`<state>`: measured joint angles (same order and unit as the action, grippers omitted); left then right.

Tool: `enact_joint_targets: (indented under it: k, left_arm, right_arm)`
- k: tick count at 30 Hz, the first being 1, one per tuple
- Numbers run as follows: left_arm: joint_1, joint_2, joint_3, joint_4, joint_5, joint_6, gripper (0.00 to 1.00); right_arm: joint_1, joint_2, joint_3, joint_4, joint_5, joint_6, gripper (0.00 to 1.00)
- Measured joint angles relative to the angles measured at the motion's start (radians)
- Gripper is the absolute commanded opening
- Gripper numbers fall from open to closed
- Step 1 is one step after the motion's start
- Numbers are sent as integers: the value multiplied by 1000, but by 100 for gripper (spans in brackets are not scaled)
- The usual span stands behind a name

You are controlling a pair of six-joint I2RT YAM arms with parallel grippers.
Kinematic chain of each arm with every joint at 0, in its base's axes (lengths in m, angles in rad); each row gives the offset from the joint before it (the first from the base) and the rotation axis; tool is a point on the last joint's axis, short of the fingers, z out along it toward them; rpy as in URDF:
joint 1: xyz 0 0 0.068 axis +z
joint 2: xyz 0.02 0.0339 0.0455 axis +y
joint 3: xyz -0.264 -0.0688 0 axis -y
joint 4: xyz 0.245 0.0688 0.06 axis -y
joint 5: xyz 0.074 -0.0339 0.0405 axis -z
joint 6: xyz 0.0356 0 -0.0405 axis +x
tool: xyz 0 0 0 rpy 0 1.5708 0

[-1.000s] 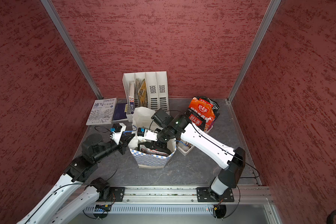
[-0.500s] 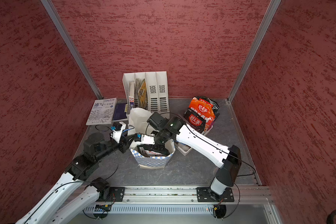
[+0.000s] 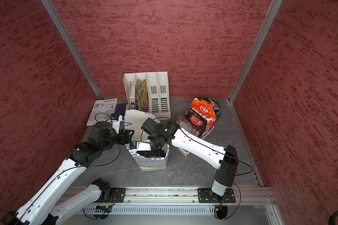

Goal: Place the condiment packets inside the bag
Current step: Adjust the condiment packet in the paper bag.

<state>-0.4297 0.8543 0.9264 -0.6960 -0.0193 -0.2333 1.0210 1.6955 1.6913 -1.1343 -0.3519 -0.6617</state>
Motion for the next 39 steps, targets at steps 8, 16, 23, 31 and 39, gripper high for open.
enact_joint_targets:
  k: [8, 16, 23, 31, 39]
  left_arm:
    - [60, -77, -89, 64, 108, -11, 32]
    - [64, -143, -179, 185, 214, 51, 0]
    - [65, -183, -209, 271, 299, 144, 0]
    - [65, -232, -238, 370, 358, 174, 0]
    - [56, -254, -283, 410, 381, 200, 0]
  right_arm:
    - [0, -2, -17, 30, 49, 4, 11]
    - [0, 16, 8, 19, 41, -5, 0]
    - [-1, 109, 217, -208, -58, 51, 0]
    - [14, 67, 188, -203, -90, 183, 0]
    - [35, 87, 117, -141, -68, 256, 25]
